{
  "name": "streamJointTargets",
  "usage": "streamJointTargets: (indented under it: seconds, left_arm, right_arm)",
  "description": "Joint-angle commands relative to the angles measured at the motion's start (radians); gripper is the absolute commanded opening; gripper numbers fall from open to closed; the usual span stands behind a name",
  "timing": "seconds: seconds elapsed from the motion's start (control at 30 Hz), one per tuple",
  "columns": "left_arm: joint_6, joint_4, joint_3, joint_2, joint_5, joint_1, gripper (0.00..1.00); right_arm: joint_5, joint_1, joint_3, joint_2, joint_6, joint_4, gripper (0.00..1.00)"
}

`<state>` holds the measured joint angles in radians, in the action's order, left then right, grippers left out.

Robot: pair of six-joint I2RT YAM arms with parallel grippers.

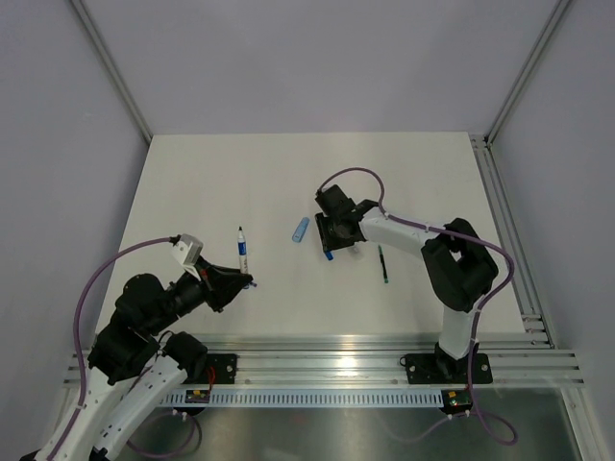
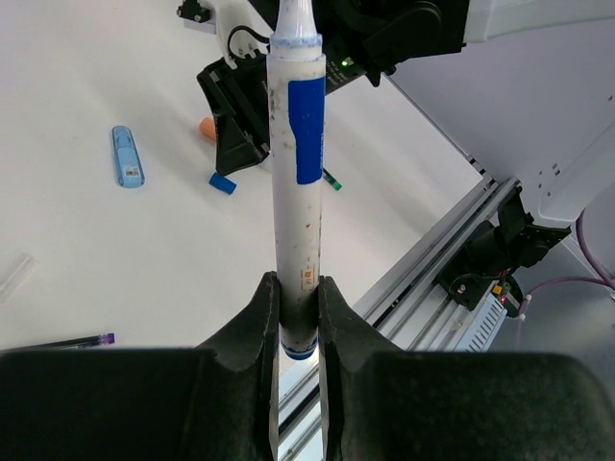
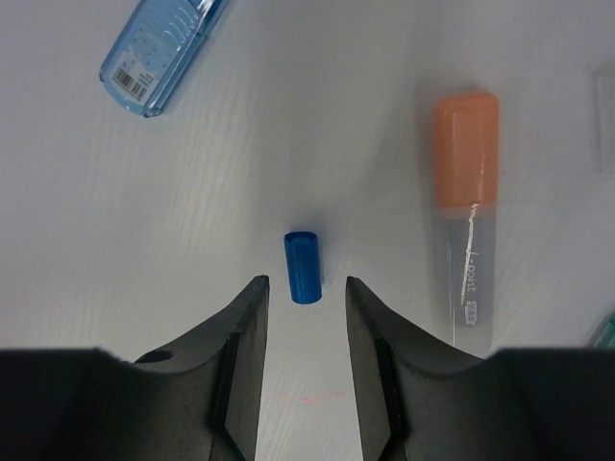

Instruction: Insert the pens into the pen caps

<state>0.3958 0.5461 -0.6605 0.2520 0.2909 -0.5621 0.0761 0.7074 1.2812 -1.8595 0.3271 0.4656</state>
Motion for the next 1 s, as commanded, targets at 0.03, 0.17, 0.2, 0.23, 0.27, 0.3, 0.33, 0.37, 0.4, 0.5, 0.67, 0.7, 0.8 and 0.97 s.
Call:
streamJointTargets:
  seconds: [0.03,0.17,0.2,0.23,0.27,0.3,0.33,0.37,0.4,0.5,0.67,0.7,0.8,0.97]
  left_arm:
    - [-0.014,-0.025,0.001,-0.005,0.027,0.01,0.0]
    - [-0.014,-0.028,0.002,-0.002,0.025,0.011,0.0]
    - [-0.012,-0.026,0.002,-0.002,0.028,0.014,0.0]
    - [-0.012,-0.028,0.002,-0.002,0.031,0.018,0.0]
    - [-0.012,-0.028,0.002,0.001,0.036,0.019,0.0]
    - [-0.014,-0.028,0.002,0.001,0.037,0.024,0.0]
    - [-0.014,-0.029,0.002,0.003,0.04,0.025,0.0]
    - [-0.012,-0.029,0.002,0.003,0.044,0.028,0.0]
    - [-0.012,-0.032,0.004,0.003,0.045,0.031,0.0]
    - [-0.012,-0.031,0.004,0.003,0.048,0.034,0.0]
    - [-0.014,-0.031,0.004,0.004,0.048,0.036,0.0]
    - [-0.012,-0.032,0.004,0.004,0.05,0.039,0.0]
    - [-0.012,-0.032,0.005,0.003,0.053,0.044,0.0]
    - [-0.012,-0.034,0.006,0.006,0.057,0.047,0.0]
  right_arm:
    - [0.028,-0.008,0.066,-0.049,-0.039,0.038,0.43]
    - [0.016,-0.008,0.079,-0.081,-0.045,0.037,0.42]
    - [0.013,-0.009,0.086,-0.086,-0.045,0.041,0.42]
    - [0.008,-0.009,0.086,-0.09,-0.045,0.041,0.42]
    - [-0.007,-0.009,0.086,-0.098,-0.043,0.038,0.41]
    - [-0.007,-0.008,0.086,-0.102,-0.042,0.039,0.41]
    - [-0.006,-0.008,0.086,-0.112,-0.039,0.036,0.4]
    - [-0.004,-0.008,0.084,-0.113,-0.039,0.031,0.4]
    - [-0.002,-0.008,0.081,-0.118,-0.036,0.03,0.4]
    - [-0.007,-0.008,0.087,-0.136,-0.034,0.027,0.38]
    - [-0.002,-0.006,0.095,-0.144,-0.03,0.045,0.31]
    - [-0.002,-0.006,0.092,-0.141,-0.028,0.045,0.31]
    - [0.004,-0.006,0.079,-0.124,-0.022,0.05,0.3]
    - [-0.006,-0.005,0.07,-0.115,-0.011,0.048,0.33]
